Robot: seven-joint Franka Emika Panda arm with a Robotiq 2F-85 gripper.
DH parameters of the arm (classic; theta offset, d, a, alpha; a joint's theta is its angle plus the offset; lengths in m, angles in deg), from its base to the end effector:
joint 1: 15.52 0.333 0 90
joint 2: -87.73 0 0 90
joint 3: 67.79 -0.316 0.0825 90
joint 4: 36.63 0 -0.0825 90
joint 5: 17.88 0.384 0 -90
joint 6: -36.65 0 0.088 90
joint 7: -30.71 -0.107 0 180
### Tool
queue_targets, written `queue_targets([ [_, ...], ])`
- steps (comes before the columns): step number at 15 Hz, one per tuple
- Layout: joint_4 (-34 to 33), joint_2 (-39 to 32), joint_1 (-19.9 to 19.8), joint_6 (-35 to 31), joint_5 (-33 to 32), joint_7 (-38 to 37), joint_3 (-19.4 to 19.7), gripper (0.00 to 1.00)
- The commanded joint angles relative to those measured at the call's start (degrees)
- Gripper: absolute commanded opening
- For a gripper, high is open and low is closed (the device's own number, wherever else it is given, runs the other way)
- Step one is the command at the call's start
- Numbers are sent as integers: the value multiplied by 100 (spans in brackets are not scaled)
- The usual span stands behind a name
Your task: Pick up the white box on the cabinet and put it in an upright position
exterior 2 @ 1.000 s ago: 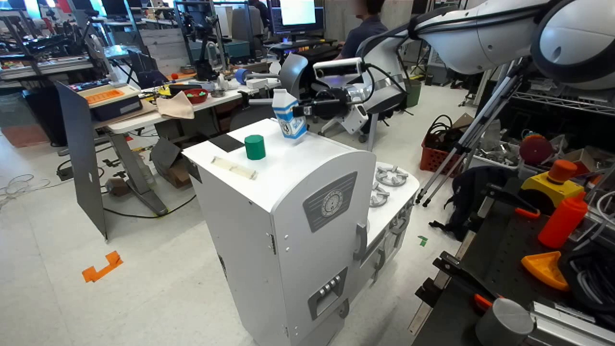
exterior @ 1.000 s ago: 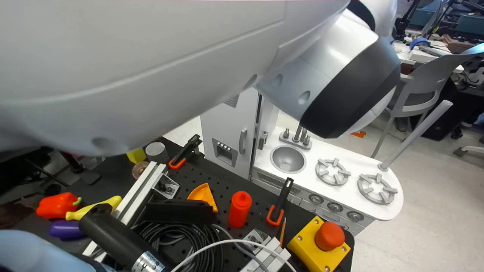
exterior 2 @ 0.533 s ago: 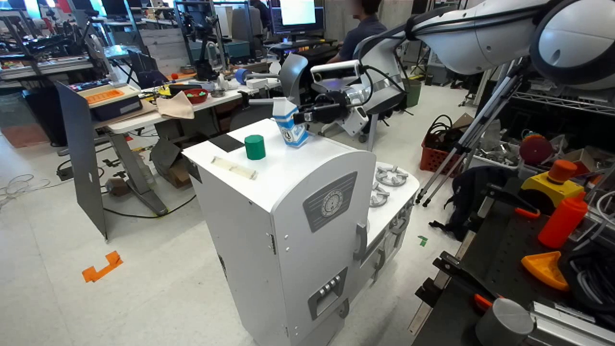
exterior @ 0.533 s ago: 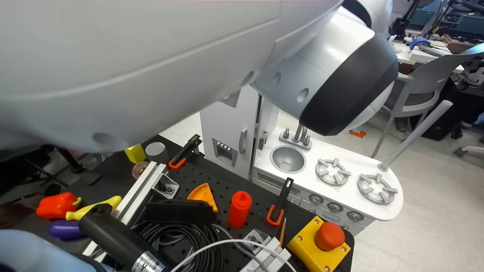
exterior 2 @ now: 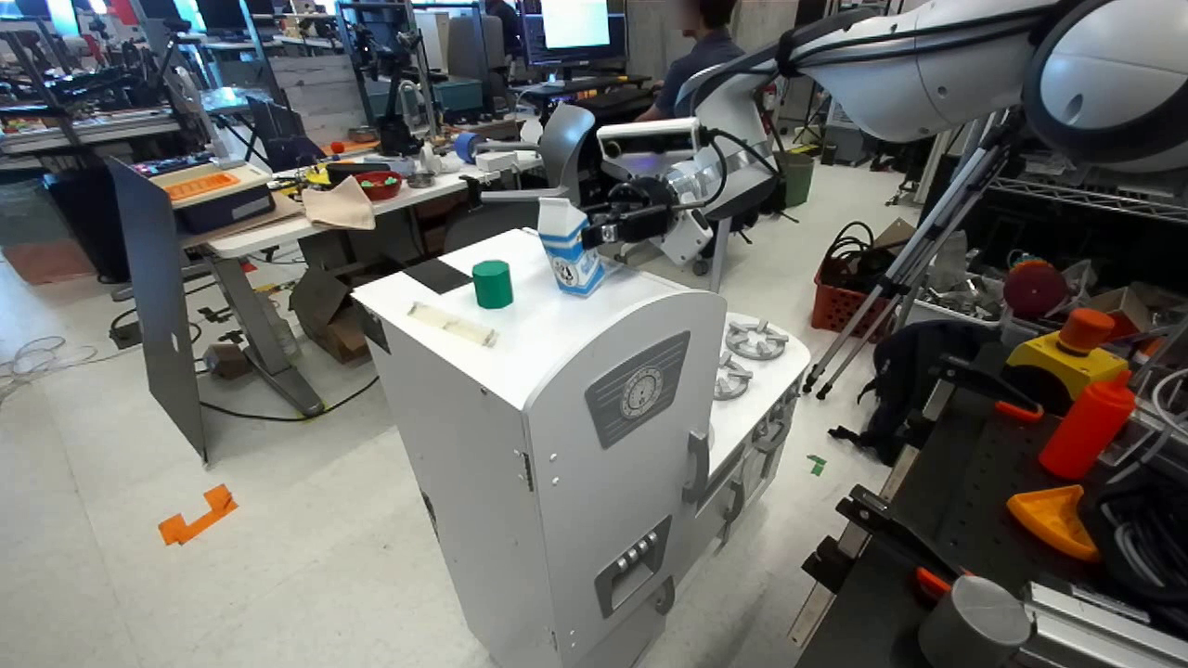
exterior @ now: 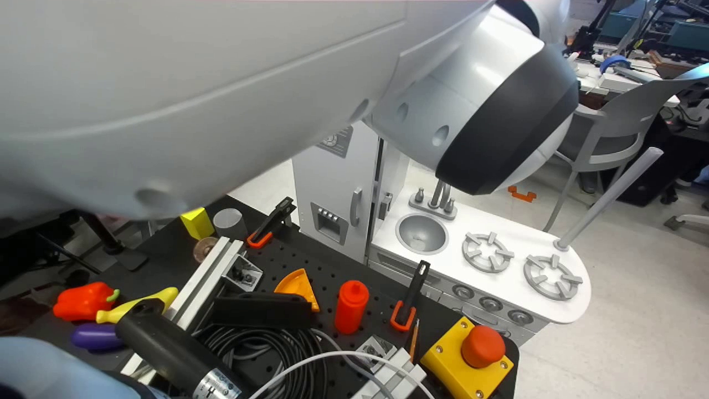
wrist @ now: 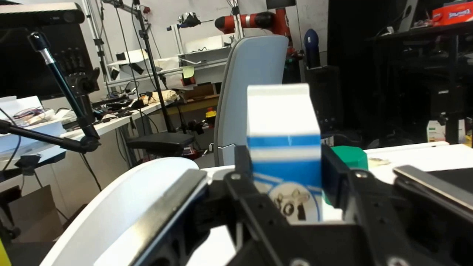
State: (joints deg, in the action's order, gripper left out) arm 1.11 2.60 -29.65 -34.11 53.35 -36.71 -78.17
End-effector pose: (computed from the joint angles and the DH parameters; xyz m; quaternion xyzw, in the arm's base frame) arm 0.7264 0.0005 0.1046 -0.4915 0.4648 0.6139 0.4068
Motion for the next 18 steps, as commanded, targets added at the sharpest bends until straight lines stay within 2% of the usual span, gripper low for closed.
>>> queue_targets([
  [1, -81, 0, 19, 141, -66, 6, 26, 82],
  [3, -84, 0, 18, 147, -57, 8, 18, 97],
  [4, -91, 0, 18, 156, -55, 10, 13, 99],
  [9, -303, 76, 171, 309, -254, -40, 108, 100],
  [10, -577, -9, 247, 397, -309, -105, 161, 100],
  [11, -1133, -212, 326, 494, -469, -266, 147, 100],
  [12, -1313, -187, 381, 537, -613, -279, 176, 100],
  [16, -1312, 384, 475, 683, -1280, 18, 264, 100],
  [18, -796, 952, 481, 642, -1735, 357, 305, 100],
])
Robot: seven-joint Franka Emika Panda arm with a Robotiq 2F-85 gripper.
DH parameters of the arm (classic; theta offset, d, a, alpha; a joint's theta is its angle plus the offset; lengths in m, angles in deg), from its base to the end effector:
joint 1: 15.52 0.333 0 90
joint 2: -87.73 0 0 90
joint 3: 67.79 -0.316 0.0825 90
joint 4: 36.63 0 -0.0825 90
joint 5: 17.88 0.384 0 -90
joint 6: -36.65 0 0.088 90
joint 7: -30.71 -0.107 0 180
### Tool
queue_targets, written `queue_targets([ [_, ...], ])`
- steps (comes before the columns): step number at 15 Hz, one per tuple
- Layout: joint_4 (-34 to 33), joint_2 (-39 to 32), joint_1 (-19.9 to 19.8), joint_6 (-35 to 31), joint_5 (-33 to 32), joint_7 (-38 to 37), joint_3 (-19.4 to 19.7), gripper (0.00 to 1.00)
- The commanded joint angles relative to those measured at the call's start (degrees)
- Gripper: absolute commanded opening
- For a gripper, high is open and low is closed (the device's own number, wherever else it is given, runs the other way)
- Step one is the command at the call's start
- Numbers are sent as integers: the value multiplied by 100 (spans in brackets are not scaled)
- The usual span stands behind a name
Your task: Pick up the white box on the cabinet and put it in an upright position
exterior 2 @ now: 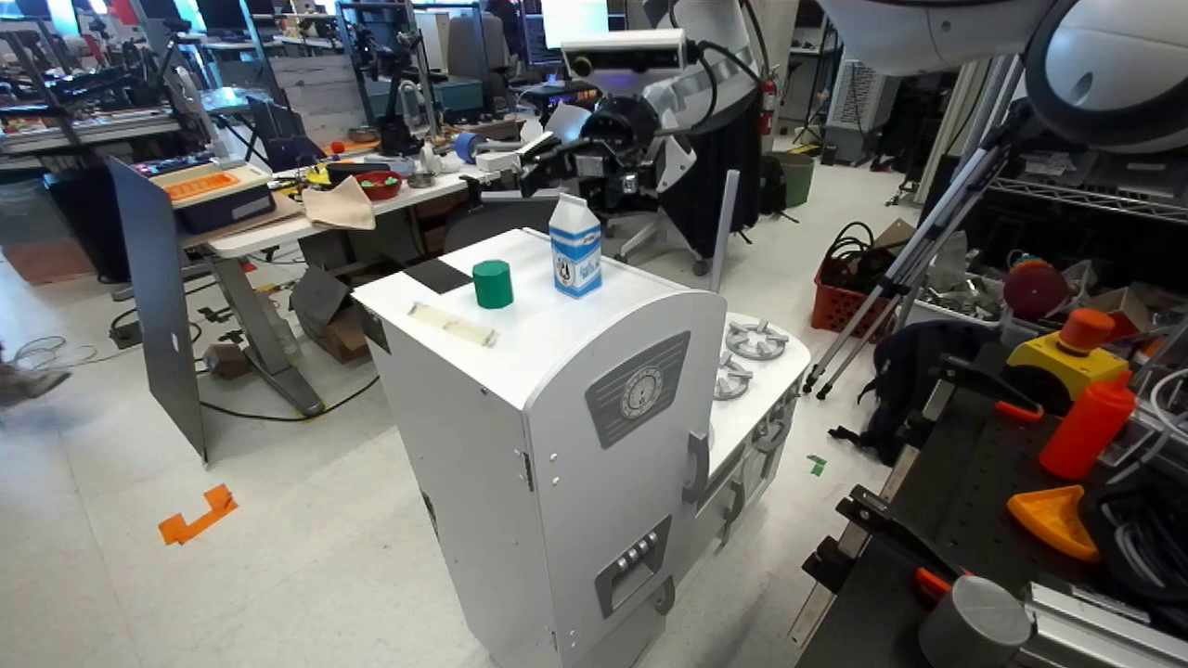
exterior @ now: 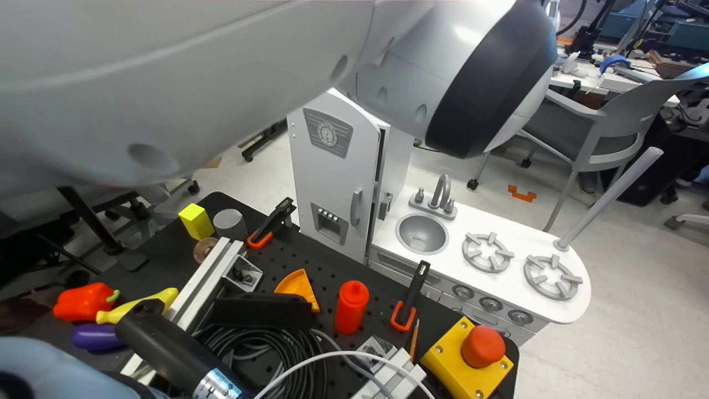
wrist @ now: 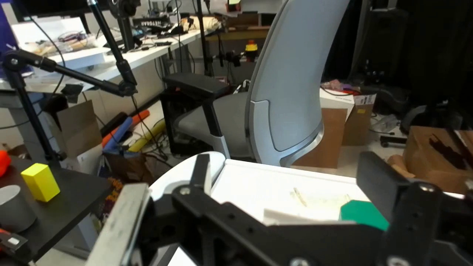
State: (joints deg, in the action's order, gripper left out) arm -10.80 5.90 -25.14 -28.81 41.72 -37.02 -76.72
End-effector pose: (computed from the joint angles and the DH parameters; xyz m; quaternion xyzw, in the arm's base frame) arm 0.7412 0.0297 0.2038 -0.6392 0.4313 0.5438 0.3310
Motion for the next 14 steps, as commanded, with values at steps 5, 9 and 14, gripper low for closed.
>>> queue_targets([
  [5, 185, 1008, 222, 310, -1744, 335, 266, 100],
  [9, 111, 1239, 422, 427, -2780, 400, 352, 100],
  [14, 147, 1229, 388, 277, -3110, 341, 92, 100],
])
